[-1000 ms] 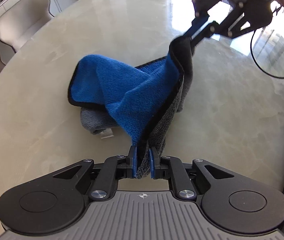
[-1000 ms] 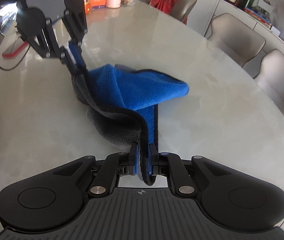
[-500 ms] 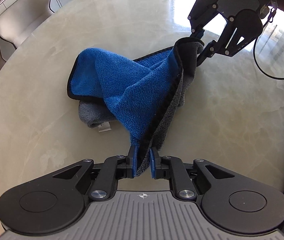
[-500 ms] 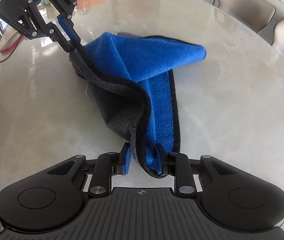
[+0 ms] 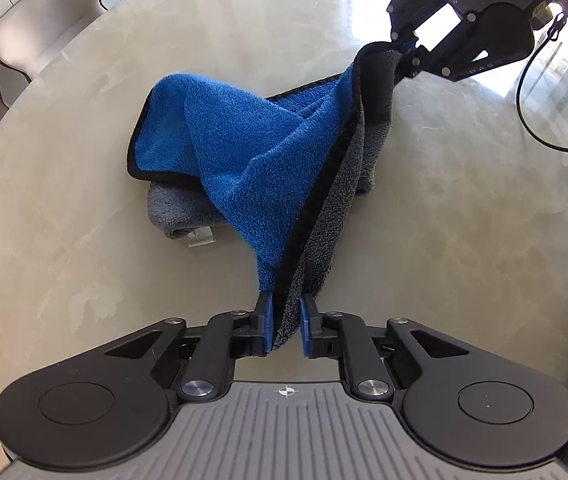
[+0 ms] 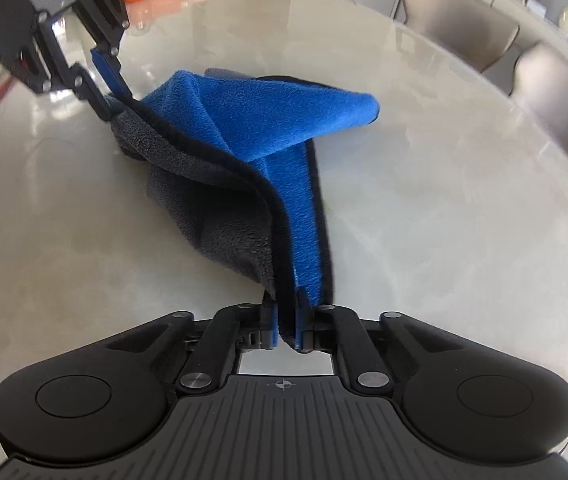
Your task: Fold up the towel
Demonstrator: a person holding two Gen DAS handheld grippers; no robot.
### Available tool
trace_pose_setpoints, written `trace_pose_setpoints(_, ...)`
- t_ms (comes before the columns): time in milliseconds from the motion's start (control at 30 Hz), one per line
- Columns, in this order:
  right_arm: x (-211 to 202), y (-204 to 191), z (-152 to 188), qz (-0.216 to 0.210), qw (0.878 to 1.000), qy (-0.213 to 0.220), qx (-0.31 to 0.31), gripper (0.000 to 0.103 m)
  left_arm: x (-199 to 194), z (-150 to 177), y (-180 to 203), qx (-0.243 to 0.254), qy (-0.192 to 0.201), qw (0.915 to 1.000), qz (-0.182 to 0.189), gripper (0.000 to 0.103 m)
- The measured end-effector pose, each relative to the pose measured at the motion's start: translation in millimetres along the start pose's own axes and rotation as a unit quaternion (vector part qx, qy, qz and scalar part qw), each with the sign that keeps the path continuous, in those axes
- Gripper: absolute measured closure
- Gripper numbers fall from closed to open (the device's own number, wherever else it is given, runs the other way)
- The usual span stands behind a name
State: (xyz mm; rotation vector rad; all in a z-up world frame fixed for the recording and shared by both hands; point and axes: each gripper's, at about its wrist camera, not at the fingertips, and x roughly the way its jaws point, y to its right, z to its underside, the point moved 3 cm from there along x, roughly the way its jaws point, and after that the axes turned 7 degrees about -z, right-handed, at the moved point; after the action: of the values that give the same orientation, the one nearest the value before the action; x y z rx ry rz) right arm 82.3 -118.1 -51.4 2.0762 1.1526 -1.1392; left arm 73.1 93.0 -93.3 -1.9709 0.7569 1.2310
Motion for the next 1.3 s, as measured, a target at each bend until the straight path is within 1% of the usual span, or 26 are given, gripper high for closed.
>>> trace_pose_setpoints(33, -7, -2, -2, 0.017, 1.000, 0.008, -0.014, 0.096, -4, -1, -1, 0.002, 0.003, 1.0000, -0.007, 0.092)
trace_pose_setpoints(133, -40, 5, -17, 0.060, 0.997, 0.047, -0.015, 0.098, -29, -5, -11, 0.001, 0.024, 0.9991, -0.034, 0.093)
trace_pose_setpoints(167, -50, 7, -21, 0.069, 0.996, 0.056, -0.017, 0.098, -39, -8, -14, 0.004, 0.033, 0.9984, -0.046, 0.093)
trace_pose_setpoints(233, -77, 13, -34, 0.106, 0.990, 0.081, -0.035, 0.098, -59, -15, -20, 0.014, 0.050, 0.9961, -0.071, 0.093)
trace_pose_setpoints(267, -84, 14, -39, 0.115, 0.989, 0.086, -0.042, 0.098, -70, -19, -22, 0.020, 0.059, 0.9942, -0.088, 0.093)
trace_pose_setpoints(333, -116, 18, -59, 0.150, 0.980, 0.117, -0.065, 0.098, -90, -29, -28, 0.026, 0.074, 0.9895, -0.121, 0.093)
trace_pose_setpoints(367, -126, 20, -65, 0.160, 0.976, 0.128, -0.072, 0.098, -98, -34, -31, 0.027, 0.081, 0.9875, -0.133, 0.093)
trace_pose_setpoints(433, -150, 23, -82, 0.189, 0.966, 0.156, -0.089, 0.098, -115, -42, -35, 0.031, 0.094, 0.9833, -0.153, 0.093)
trace_pose_setpoints(467, -156, 24, -86, 0.196, 0.963, 0.161, -0.093, 0.098, -125, -47, -38, 0.034, 0.103, 0.9808, -0.162, 0.093)
trace_pose_setpoints(567, -186, 30, -102, 0.232, 0.948, 0.184, -0.114, 0.098, -142, -57, -40, 0.046, 0.120, 0.9756, -0.178, 0.093)
trace_pose_setpoints(700, -197, 37, -106, 0.258, 0.940, 0.184, -0.128, 0.098, -152, -69, -40, 0.061, 0.128, 0.9719, -0.188, 0.093)
trace_pose_setpoints(800, -199, 40, -104, 0.266, 0.938, 0.176, -0.133, 0.098, -152, -78, -37, 0.071, 0.128, 0.9714, -0.187, 0.093)
trace_pose_setpoints(967, -200, 39, -103, 0.272, 0.938, 0.169, -0.131, 0.098, -144, -88, -37, 0.078, 0.130, 0.9731, -0.173, 0.093)
trace_pose_setpoints(1100, -192, 51, -107, 0.265, 0.943, 0.162, -0.124, 0.098, -128, -95, -48, 0.101, 0.112, 0.9679, -0.201, 0.093)
trace_pose_setpoints(1200, -182, 65, -115, 0.266, 0.944, 0.153, -0.124, 0.098, -124, -104, -65, 0.091, 0.108, 0.9678, -0.208, 0.093)
trace_pose_setpoints(1300, -177, 80, -125, 0.271, 0.943, 0.152, -0.121, 0.098, -127, -114, -84, 0.085, 0.113, 0.9628, -0.231, 0.093)
